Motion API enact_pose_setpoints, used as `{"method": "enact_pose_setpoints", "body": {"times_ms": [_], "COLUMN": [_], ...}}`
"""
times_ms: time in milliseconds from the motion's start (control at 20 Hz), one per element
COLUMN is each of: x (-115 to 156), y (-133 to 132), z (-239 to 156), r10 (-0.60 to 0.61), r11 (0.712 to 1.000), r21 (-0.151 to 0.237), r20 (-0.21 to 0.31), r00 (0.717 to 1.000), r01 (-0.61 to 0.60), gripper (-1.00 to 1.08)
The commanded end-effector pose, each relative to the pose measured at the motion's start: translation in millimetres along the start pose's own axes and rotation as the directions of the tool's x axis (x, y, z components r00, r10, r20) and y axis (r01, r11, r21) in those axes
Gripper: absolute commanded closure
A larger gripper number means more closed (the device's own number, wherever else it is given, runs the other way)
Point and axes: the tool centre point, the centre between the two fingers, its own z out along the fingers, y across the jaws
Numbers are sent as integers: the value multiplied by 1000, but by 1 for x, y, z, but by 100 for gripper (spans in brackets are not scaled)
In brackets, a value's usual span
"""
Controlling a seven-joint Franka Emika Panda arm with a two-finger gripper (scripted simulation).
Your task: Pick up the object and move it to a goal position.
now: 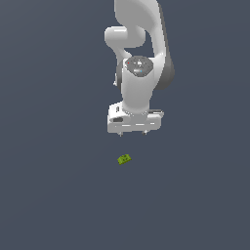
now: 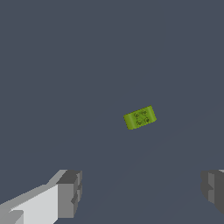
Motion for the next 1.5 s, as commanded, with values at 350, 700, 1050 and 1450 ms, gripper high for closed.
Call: {"method": "enact_pose_setpoints", "body": {"times_ms": [350, 700, 1050, 1450], "x": [6, 7, 9, 15], "y": [-30, -36, -33, -23], "z": [-8, -9, -2, 15], "r10": [-17, -17, 52, 225], "r11": [1000, 999, 998, 974], "r21": [24, 28, 33, 39], "r20": [-20, -23, -18, -4], "r00": [1000, 1000, 998, 974], "r01": [17, 18, -52, -225], "gripper": [-92, -92, -92, -92]}}
